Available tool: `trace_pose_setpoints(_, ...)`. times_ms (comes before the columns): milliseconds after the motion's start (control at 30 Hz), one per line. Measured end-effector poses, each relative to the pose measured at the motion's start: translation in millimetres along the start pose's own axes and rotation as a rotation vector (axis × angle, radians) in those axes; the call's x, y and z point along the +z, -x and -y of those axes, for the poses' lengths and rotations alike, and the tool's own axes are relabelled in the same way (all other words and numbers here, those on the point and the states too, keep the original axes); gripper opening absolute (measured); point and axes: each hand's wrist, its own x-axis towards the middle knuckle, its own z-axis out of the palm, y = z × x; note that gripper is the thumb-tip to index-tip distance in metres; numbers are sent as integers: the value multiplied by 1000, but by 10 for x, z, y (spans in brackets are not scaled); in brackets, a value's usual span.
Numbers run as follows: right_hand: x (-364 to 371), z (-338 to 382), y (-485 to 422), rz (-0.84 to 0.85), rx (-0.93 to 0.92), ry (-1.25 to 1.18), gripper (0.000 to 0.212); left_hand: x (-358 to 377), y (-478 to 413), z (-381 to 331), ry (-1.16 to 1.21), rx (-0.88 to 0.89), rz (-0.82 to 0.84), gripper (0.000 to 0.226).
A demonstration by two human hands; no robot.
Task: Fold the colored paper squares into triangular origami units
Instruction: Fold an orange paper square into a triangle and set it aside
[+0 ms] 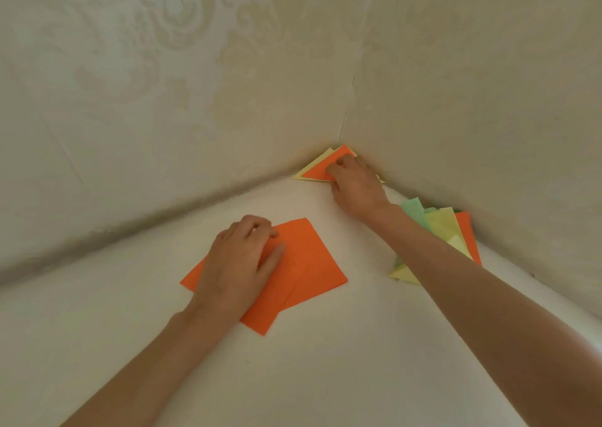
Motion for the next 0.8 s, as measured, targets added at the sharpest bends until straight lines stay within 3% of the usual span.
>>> trace_pose_setpoints(133, -336, 142, 325, -138, -178, -93, 32, -268, 37, 49, 35, -57, -57, 18)
trace_pose_setpoints(233, -536, 336, 739, -172, -199, -313, 28, -413, 207, 238, 48, -123, -31, 16)
trace_pose_setpoints(367, -589, 752, 1359, 128, -198, -595, 41, -469, 513, 413, 111, -168, 8, 18)
trace_pose_setpoints(467, -450, 1036, 1605, 290, -218, -472, 72, -457, 686, 472, 137, -92, 10, 21)
trace_pose_setpoints(567, -330, 1129, 1638, 324, -216, -361, 82, -467, 781, 492, 153, -18, 71, 49)
trace_pose_setpoints(700, -253, 1135, 1668, 202, -240, -288, 83, -455, 777, 480, 104, 14, 91, 59)
trace_pose_setpoints(800, -198, 1151, 1699, -112, -419, -172, 49, -456, 738, 433, 142, 29, 46, 57)
